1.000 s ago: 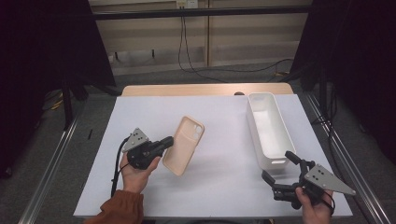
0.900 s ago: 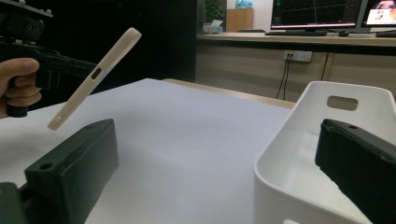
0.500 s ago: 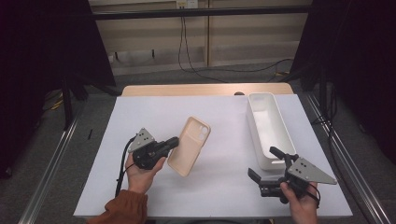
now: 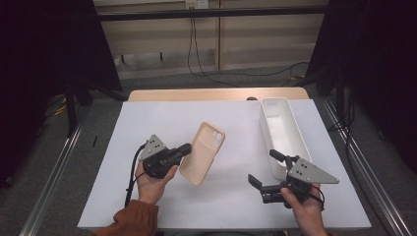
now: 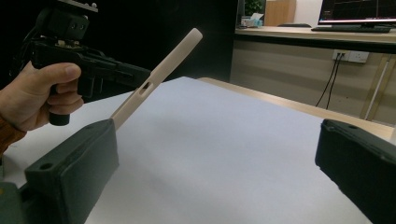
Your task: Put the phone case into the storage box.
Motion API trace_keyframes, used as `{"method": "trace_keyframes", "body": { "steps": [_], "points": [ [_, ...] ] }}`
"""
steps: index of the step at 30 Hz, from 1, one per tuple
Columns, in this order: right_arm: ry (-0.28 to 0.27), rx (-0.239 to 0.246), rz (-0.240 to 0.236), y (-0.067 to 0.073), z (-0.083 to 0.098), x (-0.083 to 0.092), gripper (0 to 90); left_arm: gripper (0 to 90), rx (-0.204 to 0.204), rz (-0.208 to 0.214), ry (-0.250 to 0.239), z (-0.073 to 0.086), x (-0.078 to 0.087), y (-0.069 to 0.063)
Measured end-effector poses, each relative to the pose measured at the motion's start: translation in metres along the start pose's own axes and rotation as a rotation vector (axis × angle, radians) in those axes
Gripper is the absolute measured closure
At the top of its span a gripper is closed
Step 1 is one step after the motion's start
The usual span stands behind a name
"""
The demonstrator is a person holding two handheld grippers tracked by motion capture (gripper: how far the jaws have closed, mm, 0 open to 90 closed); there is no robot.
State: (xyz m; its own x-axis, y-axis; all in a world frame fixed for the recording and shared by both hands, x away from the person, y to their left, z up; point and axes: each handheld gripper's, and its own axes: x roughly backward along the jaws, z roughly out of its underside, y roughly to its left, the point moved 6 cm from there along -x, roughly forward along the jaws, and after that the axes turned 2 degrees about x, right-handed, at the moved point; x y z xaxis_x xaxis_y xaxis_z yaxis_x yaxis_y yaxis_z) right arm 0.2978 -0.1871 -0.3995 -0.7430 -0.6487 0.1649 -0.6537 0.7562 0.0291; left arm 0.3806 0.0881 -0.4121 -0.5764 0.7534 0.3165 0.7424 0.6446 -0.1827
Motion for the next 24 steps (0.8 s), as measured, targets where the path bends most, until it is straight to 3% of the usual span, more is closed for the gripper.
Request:
{"method": "trace_keyframes", "body": {
  "steps": [15,24],
  "points": [
    [0.012,0.009,-0.028,0.001,-0.01,-0.021,0.0,87.6,0.0,0.005,-0.026,-0.008,-0.009,-0.005],
    [0.013,0.015,-0.037,0.001,-0.019,-0.041,0.0,87.6,-0.02,0.018,-0.014,-0.006,-0.019,-0.01]
  ]
}}
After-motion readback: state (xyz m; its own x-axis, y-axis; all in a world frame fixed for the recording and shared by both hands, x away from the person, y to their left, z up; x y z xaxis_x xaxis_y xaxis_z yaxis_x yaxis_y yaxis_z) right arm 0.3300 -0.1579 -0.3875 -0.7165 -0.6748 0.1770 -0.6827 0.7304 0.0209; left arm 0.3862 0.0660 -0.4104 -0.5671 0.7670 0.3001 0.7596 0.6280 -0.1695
